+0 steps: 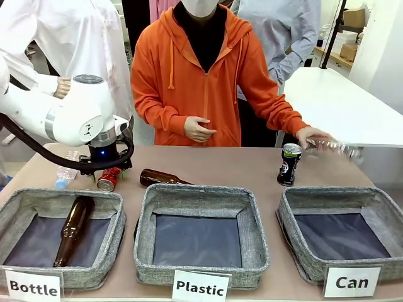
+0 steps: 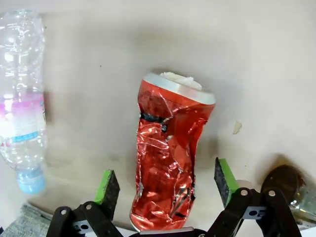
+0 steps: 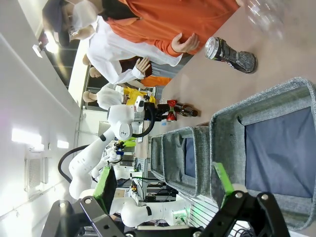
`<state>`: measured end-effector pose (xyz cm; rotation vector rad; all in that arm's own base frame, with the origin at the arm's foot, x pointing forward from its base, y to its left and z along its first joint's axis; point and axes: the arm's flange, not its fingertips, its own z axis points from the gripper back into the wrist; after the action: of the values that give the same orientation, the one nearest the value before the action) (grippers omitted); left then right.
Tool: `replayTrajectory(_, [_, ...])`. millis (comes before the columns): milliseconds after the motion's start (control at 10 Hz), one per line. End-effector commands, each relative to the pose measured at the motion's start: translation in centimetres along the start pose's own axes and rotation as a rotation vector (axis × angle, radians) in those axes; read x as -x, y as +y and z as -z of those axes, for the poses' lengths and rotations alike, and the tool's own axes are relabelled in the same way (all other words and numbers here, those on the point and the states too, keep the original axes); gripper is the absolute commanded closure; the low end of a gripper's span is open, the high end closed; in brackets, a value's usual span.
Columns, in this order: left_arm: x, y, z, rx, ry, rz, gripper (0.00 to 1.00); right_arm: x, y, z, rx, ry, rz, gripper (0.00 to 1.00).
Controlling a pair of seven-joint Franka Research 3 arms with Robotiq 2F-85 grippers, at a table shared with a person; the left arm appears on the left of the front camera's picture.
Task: Sort the can waste into the basket.
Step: Pick up the can waste from the table and place it in the right Fabric basket.
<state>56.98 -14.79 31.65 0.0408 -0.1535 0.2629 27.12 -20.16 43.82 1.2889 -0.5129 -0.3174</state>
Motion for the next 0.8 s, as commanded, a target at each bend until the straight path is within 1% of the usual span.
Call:
replayTrajectory(0, [-0.15, -0.24, 0.12, 0.015, -0.024, -0.003, 0.0, -0.17, 0.04, -0.03, -0.021, -0.009, -0.024, 0.0])
replayTrajectory(100, [-0.06, -0.21, 0.13, 0.024, -0.034, 0.006, 0.59, -0.17, 0.04, -0.03, -0.021, -0.009, -0.024, 0.0])
replayTrajectory(200, [0.0, -0.16, 0.11, 0.034, -0.049, 0.01, 0.59, -0.17, 0.04, -0.03, -0.021, -0.009, -0.024, 0.0])
replayTrajectory(300, [-0.08, -0.21, 0.15, 0.038, -0.051, 0.009, 1.0, -0.17, 0.04, -0.03, -0.021, -0.009, -0.024, 0.0])
replayTrajectory(400, [-0.12, -0.22, 0.16, 0.039, -0.047, 0.01, 0.64, -0.17, 0.04, -0.03, -0.021, -0.009, -0.024, 0.0])
replayTrajectory(500, [-0.05, -0.21, 0.2, 0.041, -0.041, 0.007, 1.0, -0.17, 0.04, -0.03, -0.021, -0.009, -0.024, 0.0])
replayTrajectory(700, [-0.13, 0.41, -0.4, 0.055, -0.049, 0.002, 1.0, -0.17, 0.04, -0.03, -0.021, -0.009, -0.024, 0.0])
